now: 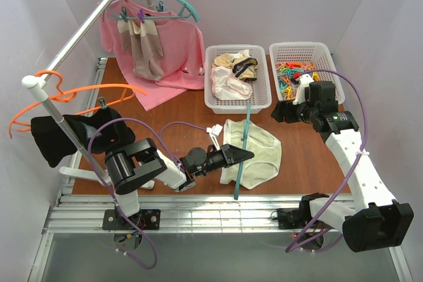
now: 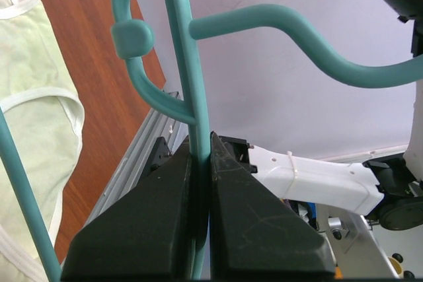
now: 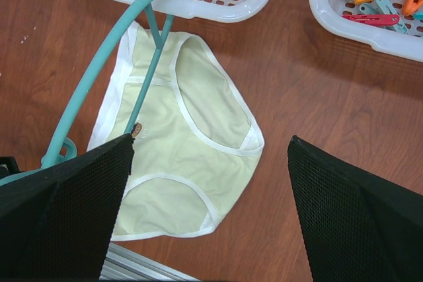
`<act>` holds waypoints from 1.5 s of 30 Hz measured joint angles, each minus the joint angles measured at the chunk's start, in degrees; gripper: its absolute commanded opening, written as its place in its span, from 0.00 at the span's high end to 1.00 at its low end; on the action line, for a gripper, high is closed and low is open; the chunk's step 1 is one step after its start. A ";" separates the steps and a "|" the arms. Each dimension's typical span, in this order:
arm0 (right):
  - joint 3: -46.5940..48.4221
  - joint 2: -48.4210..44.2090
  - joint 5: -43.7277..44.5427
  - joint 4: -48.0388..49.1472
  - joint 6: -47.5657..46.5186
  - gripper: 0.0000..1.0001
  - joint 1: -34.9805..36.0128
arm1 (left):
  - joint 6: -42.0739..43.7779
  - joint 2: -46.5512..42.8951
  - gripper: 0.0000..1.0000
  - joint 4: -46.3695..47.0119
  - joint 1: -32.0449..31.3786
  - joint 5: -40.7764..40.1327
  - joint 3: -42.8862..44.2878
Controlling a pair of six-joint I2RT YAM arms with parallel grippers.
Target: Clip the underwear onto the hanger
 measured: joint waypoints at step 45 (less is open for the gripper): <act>0.42 -0.04 -2.25 -1.03 -0.66 0.15 0.00 | 6.01 -9.79 1.00 -5.11 -5.31 -1.36 -6.14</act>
